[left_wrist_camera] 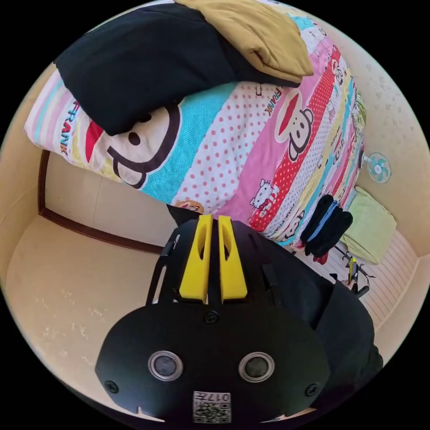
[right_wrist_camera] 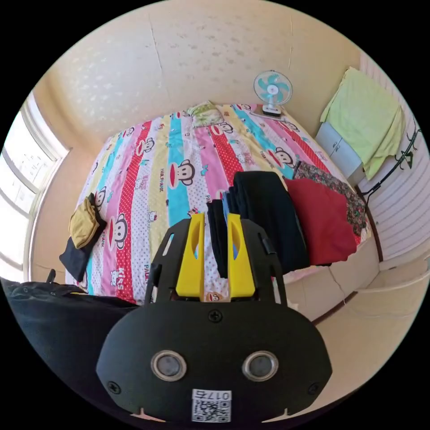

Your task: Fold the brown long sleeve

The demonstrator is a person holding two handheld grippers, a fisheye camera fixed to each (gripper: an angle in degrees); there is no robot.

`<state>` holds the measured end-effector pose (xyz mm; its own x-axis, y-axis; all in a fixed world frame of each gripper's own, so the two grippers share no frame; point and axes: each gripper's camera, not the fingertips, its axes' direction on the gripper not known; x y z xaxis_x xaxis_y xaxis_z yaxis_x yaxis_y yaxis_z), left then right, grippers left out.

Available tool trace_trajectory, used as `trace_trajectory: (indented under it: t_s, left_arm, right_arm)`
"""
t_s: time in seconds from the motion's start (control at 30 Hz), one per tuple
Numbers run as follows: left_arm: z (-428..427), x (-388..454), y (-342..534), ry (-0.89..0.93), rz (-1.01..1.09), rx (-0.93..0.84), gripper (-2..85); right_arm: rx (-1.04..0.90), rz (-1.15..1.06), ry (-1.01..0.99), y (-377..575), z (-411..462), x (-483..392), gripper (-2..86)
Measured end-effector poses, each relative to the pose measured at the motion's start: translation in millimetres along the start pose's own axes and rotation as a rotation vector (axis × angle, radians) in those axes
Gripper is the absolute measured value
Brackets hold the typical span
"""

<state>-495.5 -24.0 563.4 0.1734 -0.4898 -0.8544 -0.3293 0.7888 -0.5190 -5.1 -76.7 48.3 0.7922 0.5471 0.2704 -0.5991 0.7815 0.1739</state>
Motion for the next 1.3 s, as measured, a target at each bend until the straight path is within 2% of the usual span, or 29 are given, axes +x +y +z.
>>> trace_trajectory:
  t_s: [0.1, 0.2, 0.33, 0.4, 0.47, 0.53, 0.57, 0.63, 0.67, 0.77, 0.8, 0.83, 0.9, 1.0, 1.07, 1.13, 1.2, 1.3]
  left_arm:
    - [-44, 21, -45, -0.084, 0.113, 0.021, 6.6]
    - [-114, 59, -101, -0.114, 0.194, 0.185, 8.8]
    - [-195, 113, -174, 0.000, 0.218, 0.437, 10.2]
    - [-206, 137, -203, 0.067, 0.227, 0.481, 10.3]
    - [-196, 159, -233, 0.107, 0.222, 0.441, 9.9]
    - [-151, 186, -266, 0.040, 0.162, 0.286, 8.9]
    - [-144, 192, -265, 0.012, 0.146, 0.305, 8.0]
    - [-134, 204, -233, 0.006, 0.114, 0.501, 3.5]
    - [-131, 206, -225, 0.027, 0.131, 0.520, 2.2]
    - [-124, 200, -192, 0.237, 0.245, 0.428, 0.6]
    - [-130, 194, -167, 0.357, 0.355, 0.416, 0.2]
    - [-141, 181, -134, 0.402, 0.427, 0.438, 0.0]
    - [-154, 147, -80, 0.404, 0.444, 0.492, -0.2]
    - [-159, 57, -5, 0.489, 0.267, 0.541, -0.4]
    - [-153, 20, 30, 0.408, 0.161, 0.541, -0.4]
    - [-132, 2, 51, 0.211, 0.044, 0.424, -0.2]
    - [-127, -5, 65, 0.134, -0.071, 0.430, 0.5]
    - [-148, 9, 84, 0.310, -0.097, 0.656, 6.3]
  right_arm:
    - [0.163, -0.020, -0.022, -2, -55, -42, 7.5]
    - [0.272, -0.047, 0.018, 8, -106, -74, 7.1]
    - [0.315, -0.047, 0.121, 33, -140, -111, 5.5]
    - [0.335, -0.009, 0.112, 49, -148, -131, 3.4]
    - [0.341, 0.024, 0.070, 56, -146, -143, 2.3]
    - [0.326, 0.031, 0.016, 55, -139, -158, 1.7]
    - [0.299, 0.018, -0.011, 49, -132, -169, 1.5]
    - [0.247, -0.002, -0.036, 34, -120, -188, 1.2]
    - [0.221, -0.021, -0.051, 22, -113, -202, 1.1]
    - [0.192, -0.112, -0.072, -3, -92, -245, 0.8]
    - [0.171, -0.154, -0.069, -12, -80, -263, 0.7]
    - [0.159, -0.174, -0.068, -16, -74, -272, 0.6]
    - [0.110, -0.260, -0.105, -31, -46, -307, 0.5]
    - [0.058, -0.311, -0.192, -48, -13, -341, 0.4]
    - [0.044, -0.329, -0.244, -58, 5, -358, 0.4]
    - [0.023, -0.359, -0.287, -67, 22, -375, 0.4]
    - [-0.012, -0.413, -0.311, -77, 39, -400, 0.4]
    - [-0.020, -0.475, -0.341, -84, 50, -423, 0.4]
